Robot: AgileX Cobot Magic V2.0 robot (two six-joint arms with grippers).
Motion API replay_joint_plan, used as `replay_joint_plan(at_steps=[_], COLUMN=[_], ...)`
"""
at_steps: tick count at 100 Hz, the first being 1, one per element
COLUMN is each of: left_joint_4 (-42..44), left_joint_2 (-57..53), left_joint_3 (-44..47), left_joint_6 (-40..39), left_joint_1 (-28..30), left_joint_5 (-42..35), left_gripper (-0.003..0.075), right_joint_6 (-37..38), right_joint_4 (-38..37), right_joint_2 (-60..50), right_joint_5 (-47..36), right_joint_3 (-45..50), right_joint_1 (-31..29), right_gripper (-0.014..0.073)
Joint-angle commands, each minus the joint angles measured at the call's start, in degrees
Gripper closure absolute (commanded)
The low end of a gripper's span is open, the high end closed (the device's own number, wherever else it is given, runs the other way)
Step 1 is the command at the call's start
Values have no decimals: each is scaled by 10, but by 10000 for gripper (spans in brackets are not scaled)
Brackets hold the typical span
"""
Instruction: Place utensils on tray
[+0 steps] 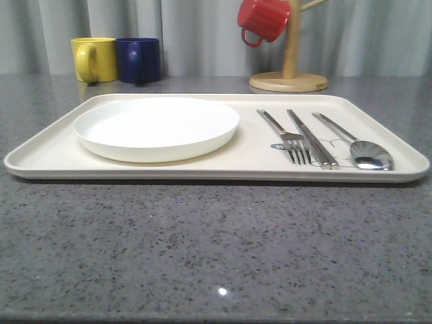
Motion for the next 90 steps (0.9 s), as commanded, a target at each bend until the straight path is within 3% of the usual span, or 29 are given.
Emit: replay_joint_plan(at_steps=[1,51,60,77,90], left_joint_4=[-1,-1,-1,-1,-1], left_joint_2=[3,3,3,3,3], left_joint_3=[-16,-16,-16,-16,-16], left_joint_6=[0,0,0,0,0], left_joint_1=[-2,-2,-2,-2,-2], left_joint_5=[-49,-49,-49,-49,-49], left_gripper=[738,738,738,738,738], right_joint_6=[-5,-5,-5,-5,-5], right_joint_4=[-20,-28,-28,-28,-27], right_joint_2=[-65,-394,-415,-416,-416], right_joint_5=[-59,-165,-173,-172,-169], right_joint_3=[36,271,285,286,286], right_joint_1=[-13,-16,-16,-16,-16], right_gripper=[314,323,399,669,662])
